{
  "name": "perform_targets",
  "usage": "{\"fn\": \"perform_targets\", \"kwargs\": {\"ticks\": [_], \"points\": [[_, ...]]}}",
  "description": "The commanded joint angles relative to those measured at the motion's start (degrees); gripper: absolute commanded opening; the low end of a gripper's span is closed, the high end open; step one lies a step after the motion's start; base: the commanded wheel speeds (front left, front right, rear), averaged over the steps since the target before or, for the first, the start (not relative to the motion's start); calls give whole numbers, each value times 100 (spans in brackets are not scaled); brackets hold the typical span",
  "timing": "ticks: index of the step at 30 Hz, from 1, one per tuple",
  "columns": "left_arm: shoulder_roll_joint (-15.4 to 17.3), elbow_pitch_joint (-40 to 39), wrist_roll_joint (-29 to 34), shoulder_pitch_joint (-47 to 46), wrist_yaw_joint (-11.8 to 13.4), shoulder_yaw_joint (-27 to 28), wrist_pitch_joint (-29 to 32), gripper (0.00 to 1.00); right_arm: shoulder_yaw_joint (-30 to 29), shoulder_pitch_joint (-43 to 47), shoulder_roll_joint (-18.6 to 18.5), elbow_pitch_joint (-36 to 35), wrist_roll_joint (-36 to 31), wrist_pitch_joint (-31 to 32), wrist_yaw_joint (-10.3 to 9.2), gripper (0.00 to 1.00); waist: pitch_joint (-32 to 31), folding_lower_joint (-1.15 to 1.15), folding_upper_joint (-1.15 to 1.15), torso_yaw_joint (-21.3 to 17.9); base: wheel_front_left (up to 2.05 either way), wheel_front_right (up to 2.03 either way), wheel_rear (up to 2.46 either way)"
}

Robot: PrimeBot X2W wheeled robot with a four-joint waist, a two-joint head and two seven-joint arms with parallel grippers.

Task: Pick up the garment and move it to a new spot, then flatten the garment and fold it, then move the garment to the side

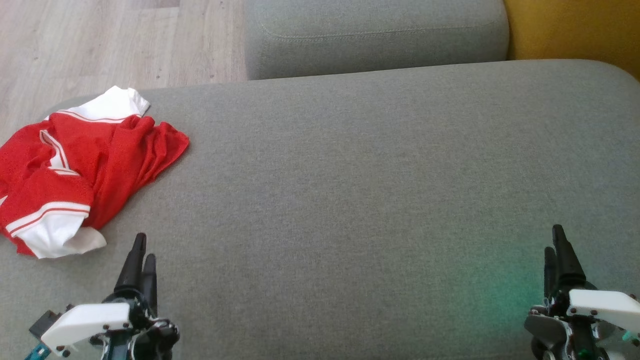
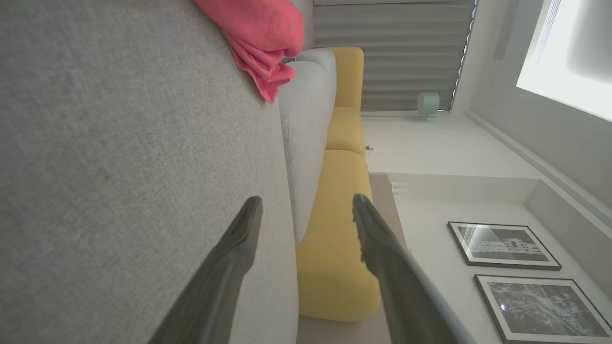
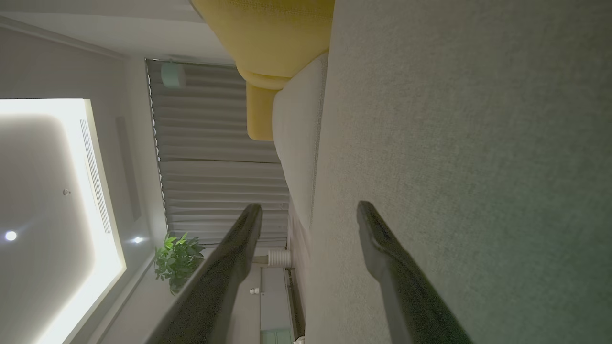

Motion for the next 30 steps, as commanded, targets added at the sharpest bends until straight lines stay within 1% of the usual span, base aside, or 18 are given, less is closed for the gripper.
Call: {"fn": "perform_targets", "kwargs": {"ticks": [1,14,22,23,30], "points": [[57,-254,119,-193,30,-4,-49,100,36,-161,-31,-245,-158,-65,7,100,-1,0,0,0,0,0,0],[68,-429,1159,-132,277,-229,-267,100,165,-98,-32,-522,-1428,-272,12,100,-12,0,0,5,0,0,0],[118,-526,1855,-104,477,-343,-402,100,321,-54,-37,-705,-2266,-361,15,100,-23,0,0,13,0,0,0],[118,-526,1855,-104,477,-343,-402,100,321,-54,-37,-705,-2266,-361,15,100,-23,0,0,13,0,0,0],[184,-594,2447,-66,646,-433,-519,100,479,-28,-61,-802,-2892,-464,17,100,-31,0,0,19,0,0,0]]}}
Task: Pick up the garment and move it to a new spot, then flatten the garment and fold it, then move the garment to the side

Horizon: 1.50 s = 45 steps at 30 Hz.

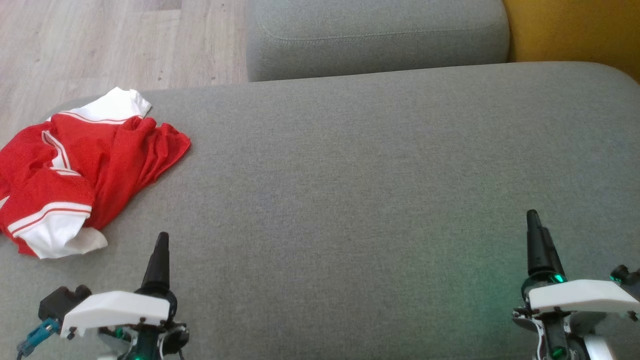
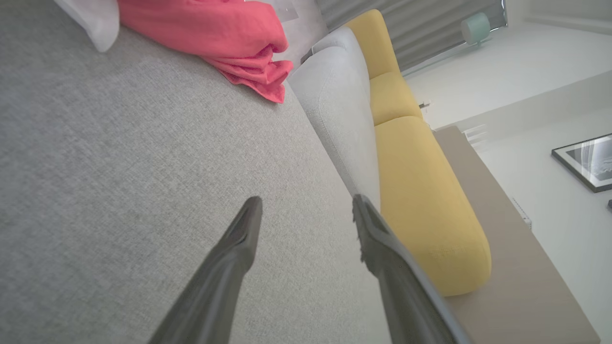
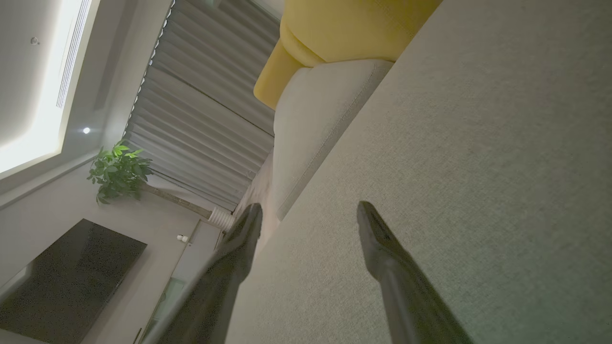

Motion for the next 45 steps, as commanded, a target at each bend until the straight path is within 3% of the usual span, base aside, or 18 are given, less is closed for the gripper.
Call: {"fn": "perform_targets", "kwargs": {"ticks": [1,45], "points": [[100,-252,188,-127,36,35,-81,100,97,-134,-62,-256,-212,-76,18,100,-2,0,0,1,0,0,0],[305,-635,3233,136,760,-431,-803,100,662,36,-90,-371,-3470,-862,34,100,-31,0,0,61,0,0,0]]}}
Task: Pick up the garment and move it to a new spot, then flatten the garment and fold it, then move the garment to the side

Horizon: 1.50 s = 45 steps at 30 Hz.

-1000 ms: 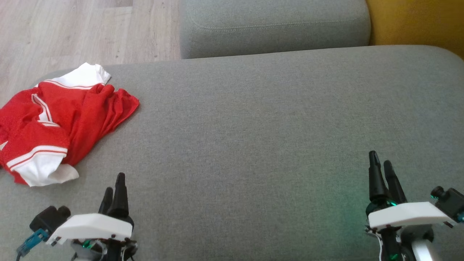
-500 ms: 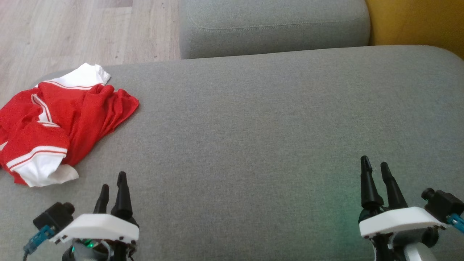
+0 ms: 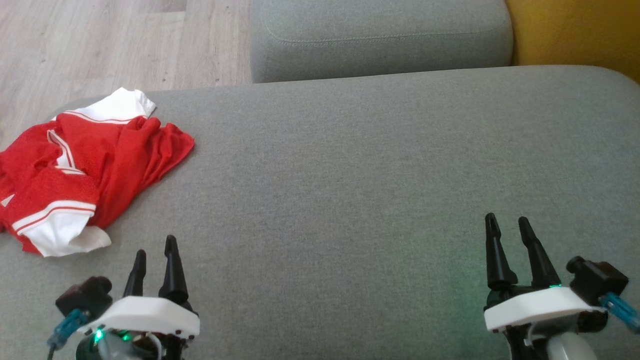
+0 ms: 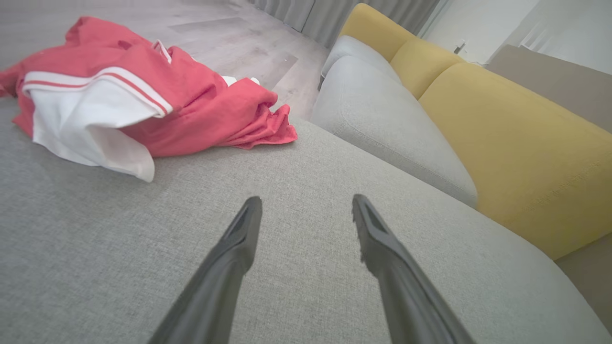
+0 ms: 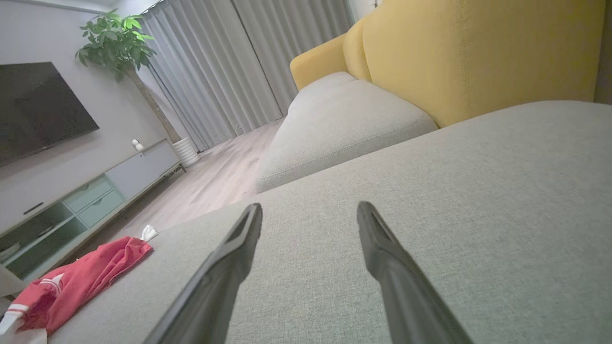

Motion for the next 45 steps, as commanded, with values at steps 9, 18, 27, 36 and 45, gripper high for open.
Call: {"fn": "perform_targets", "kwargs": {"ticks": [9,18,27,36,45], "points": [[139,-353,816,-34,200,11,-250,100,182,-85,-66,-265,-867,-262,36,100,-2,0,0,-18,0,0,0],[186,-437,1405,28,348,-91,-401,100,207,-44,-55,-310,-1485,-419,39,100,-28,0,0,-16,0,0,0],[251,-503,1982,73,497,-215,-552,100,150,8,-46,-361,-2064,-573,43,100,-31,0,0,5,0,0,0],[292,-482,2317,148,603,-311,-608,100,-1,24,-42,-292,-2364,-681,45,100,-45,0,0,21,0,0,0],[312,-417,2253,157,578,-359,-522,100,-110,30,-39,-126,-2123,-681,45,100,-44,0,0,25,0,0,0]]}}
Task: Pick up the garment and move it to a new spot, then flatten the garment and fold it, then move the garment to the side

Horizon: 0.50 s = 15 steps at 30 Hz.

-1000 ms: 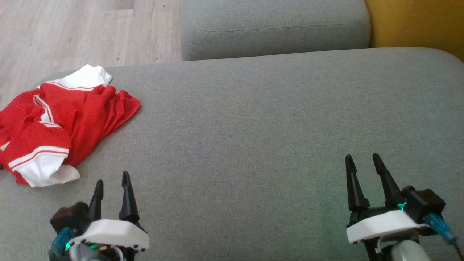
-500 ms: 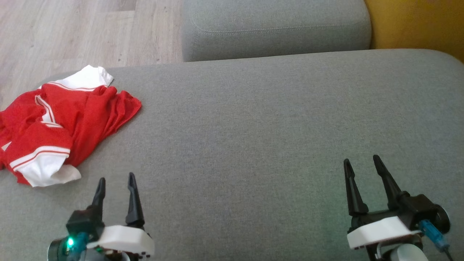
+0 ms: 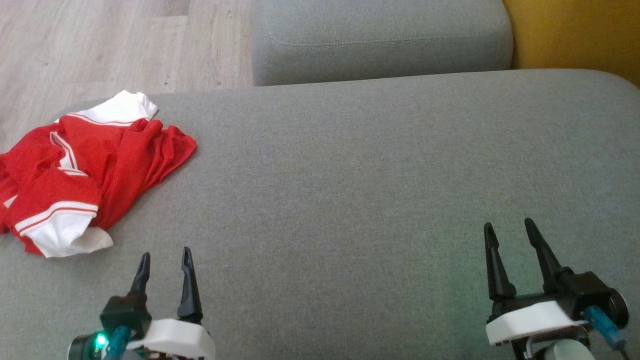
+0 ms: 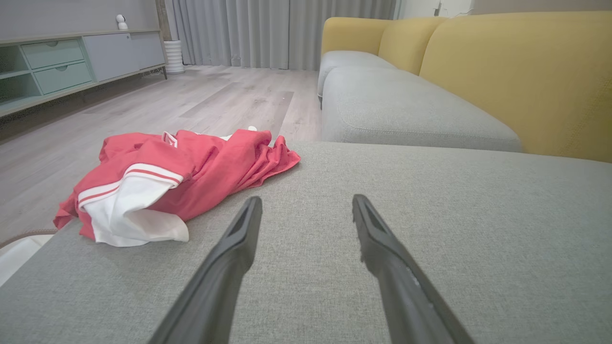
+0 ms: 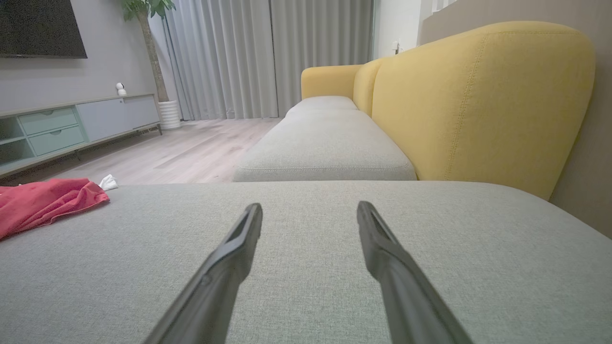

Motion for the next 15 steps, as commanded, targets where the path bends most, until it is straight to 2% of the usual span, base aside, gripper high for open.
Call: {"fn": "perform_targets", "kwargs": {"ticks": [1,10,15], "points": [[88,-143,-28,-195,19,149,0,100,108,-105,-40,-154,40,-62,44,100,6,0,0,0,0,0,0],[105,-82,-54,-226,18,93,25,100,62,-124,-40,-123,55,-62,44,100,16,0,0,30,0,0,0],[101,-110,-39,-299,16,21,81,100,29,-46,-39,-168,78,-62,44,100,-2,0,0,336,0,0,0]]}}
